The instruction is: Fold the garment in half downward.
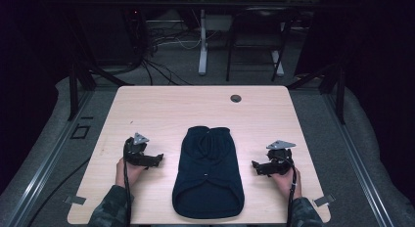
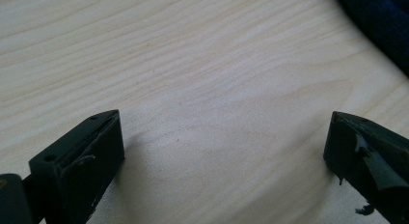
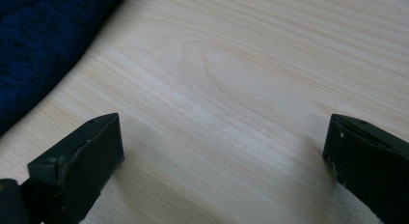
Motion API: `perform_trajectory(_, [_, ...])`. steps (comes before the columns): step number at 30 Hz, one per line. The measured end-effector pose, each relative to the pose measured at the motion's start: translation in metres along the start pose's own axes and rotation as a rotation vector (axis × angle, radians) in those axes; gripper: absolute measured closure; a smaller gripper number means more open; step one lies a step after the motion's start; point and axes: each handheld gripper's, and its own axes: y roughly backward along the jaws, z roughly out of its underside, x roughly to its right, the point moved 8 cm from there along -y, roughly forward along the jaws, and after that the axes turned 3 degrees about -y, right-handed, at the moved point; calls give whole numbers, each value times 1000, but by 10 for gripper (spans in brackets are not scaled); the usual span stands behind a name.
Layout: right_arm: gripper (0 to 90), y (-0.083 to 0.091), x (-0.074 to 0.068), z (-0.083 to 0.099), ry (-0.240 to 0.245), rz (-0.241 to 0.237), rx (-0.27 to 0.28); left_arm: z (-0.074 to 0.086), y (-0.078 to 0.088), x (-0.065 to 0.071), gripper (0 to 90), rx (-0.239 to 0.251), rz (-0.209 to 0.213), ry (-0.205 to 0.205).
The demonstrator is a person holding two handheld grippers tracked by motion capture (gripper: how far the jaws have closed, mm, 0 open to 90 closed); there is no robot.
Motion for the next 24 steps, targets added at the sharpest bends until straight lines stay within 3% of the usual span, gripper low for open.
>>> perform_trajectory(19, [14, 1, 1, 0, 8, -5, -11, -2, 0, 1, 31, 14, 2, 1])
perform_trajectory(21, [43, 2, 2, -1, -3, -6, 1, -3, 0, 2, 44, 9, 2, -8])
perform_trajectory(23, [23, 2, 3, -3, -42, -46, 1, -5, -1, 5, 17, -29, 30, -9])
perform_trajectory(24, [21, 3, 3, -5, -61, -65, -3, -8, -1, 6, 17, -24, 43, -1])
